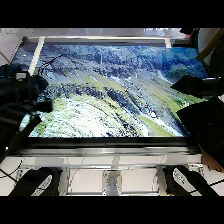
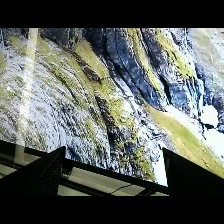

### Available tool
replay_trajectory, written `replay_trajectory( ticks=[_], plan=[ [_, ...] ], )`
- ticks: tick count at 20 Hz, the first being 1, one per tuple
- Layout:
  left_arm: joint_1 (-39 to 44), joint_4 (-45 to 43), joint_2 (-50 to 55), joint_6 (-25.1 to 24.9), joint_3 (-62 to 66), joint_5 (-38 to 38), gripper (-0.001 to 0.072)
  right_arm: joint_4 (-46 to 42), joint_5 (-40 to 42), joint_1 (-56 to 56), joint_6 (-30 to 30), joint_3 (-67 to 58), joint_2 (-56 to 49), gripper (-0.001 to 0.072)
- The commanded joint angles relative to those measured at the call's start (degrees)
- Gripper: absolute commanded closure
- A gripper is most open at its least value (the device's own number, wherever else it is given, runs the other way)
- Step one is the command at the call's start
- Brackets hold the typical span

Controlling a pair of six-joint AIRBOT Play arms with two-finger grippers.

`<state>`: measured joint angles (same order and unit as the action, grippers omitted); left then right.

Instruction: Fold the clothes and pants, and hang the long-sleeved shirts on hangers.

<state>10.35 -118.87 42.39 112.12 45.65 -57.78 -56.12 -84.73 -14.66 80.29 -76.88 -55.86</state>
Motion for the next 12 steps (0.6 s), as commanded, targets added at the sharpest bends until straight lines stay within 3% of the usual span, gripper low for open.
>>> replay_trajectory(
  ticks=[1,4,9,12],
  plan=[
    [-11.9,-6.9,5.0,-7.2,0.0,-4.3,-0.0001,-0.1,4.9,0.0,2.1,0.0,0.0,0.0022],
    [-17.3,-5.6,14.4,-8.2,0.0,-6.2,0.0000,-0.1,9.0,0.0,5.2,-0.1,0.0,0.0022],
    [-15.1,-5.6,24.3,-8.0,0.0,-3.6,0.0000,-0.1,9.2,0.0,5.3,0.0,-0.2,0.0021],
    [-14.7,-5.7,26.3,-3.2,0.0,0.2,0.0001,-0.4,9.2,0.0,5.3,0.0,-0.7,0.0021]
  ],
)
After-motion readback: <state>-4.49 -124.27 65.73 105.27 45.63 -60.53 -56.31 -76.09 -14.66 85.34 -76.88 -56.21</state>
